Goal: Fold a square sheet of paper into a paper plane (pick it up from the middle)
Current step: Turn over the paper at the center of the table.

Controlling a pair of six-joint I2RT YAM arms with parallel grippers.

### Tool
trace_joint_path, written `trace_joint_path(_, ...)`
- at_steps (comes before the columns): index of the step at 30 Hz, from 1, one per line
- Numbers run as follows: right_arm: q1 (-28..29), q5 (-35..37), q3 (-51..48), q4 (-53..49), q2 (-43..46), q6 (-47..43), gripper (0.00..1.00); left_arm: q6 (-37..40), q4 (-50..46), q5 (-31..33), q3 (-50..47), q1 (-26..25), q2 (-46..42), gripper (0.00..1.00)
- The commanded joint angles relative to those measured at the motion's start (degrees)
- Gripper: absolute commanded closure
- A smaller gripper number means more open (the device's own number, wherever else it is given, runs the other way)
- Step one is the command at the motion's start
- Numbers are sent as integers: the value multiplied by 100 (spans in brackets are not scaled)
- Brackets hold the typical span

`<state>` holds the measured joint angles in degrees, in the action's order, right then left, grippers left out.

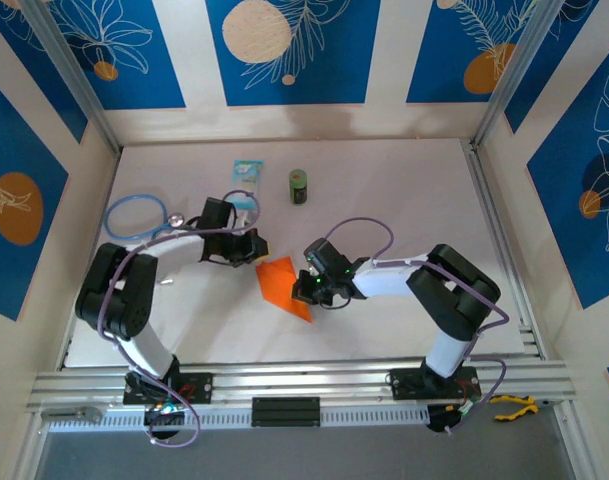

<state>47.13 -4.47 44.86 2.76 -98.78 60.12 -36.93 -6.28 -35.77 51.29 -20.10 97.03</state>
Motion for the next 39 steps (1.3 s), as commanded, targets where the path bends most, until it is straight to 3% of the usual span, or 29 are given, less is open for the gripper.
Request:
trace_joint_path(1, -4, 105, -82, -487, 142, -72, 96, 80, 18, -209, -21, -138, 340, 94)
trace_joint_path(9, 63, 64, -372, -362, 873, -78, 85, 203, -37, 28, -137, -136, 693, 97)
trace_joint_path(16, -12, 130, -1151, -737, 1857, 440, 75, 266, -181, 150, -165, -87, 738, 98)
trace_joint_path(22, 102, -75, -1389, -795, 2181, 695, 61, 187, -88, 53, -199, -4, 749, 98)
trace_joint_path(39, 171, -411, -1419, -470, 1594, 923, 66, 114, -15, -49, -252, 8, 738, 98)
